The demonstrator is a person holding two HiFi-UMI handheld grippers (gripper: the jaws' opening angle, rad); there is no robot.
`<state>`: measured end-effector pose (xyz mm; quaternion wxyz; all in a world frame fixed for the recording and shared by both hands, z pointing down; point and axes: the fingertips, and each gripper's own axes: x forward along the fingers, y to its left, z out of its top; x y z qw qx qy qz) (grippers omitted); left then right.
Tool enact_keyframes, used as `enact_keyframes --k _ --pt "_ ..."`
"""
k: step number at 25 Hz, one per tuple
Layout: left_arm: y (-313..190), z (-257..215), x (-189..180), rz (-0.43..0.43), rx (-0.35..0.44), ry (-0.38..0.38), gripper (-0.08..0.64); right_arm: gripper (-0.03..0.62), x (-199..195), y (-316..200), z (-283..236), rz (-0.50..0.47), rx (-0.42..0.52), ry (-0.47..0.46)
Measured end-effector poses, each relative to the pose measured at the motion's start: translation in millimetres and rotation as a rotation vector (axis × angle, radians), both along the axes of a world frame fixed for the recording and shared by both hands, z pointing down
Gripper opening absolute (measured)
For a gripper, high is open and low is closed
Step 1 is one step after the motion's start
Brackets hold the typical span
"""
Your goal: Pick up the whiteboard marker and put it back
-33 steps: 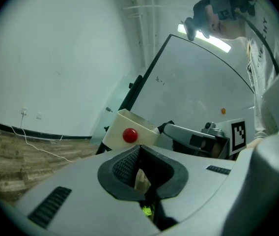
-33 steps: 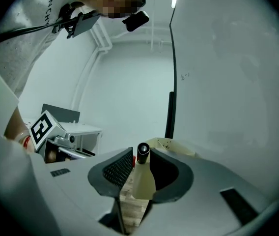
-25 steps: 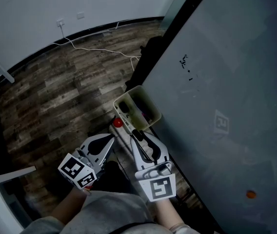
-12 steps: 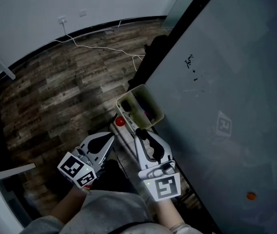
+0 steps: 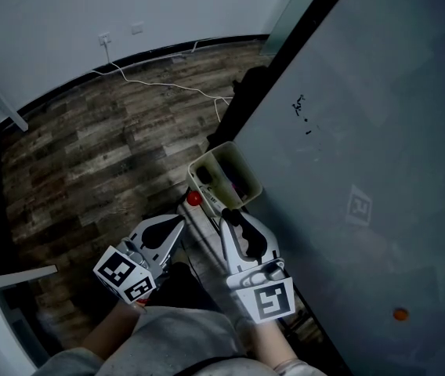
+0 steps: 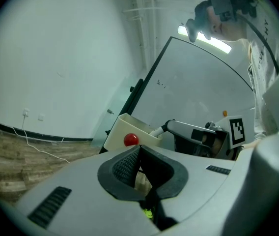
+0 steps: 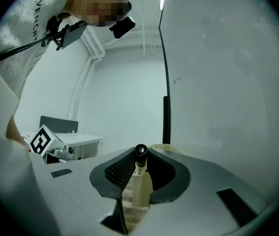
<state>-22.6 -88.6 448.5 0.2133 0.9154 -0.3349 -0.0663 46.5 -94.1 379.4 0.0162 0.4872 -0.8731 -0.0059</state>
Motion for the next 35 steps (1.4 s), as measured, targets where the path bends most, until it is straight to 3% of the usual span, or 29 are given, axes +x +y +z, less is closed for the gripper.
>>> enact_keyframes --k 35 --pt "-6.0 -34.0 -6.7 -0.024 0.068 0.009 0.014 0.083 8.2 3.2 -38.1 -0.026 0.028 -0.047"
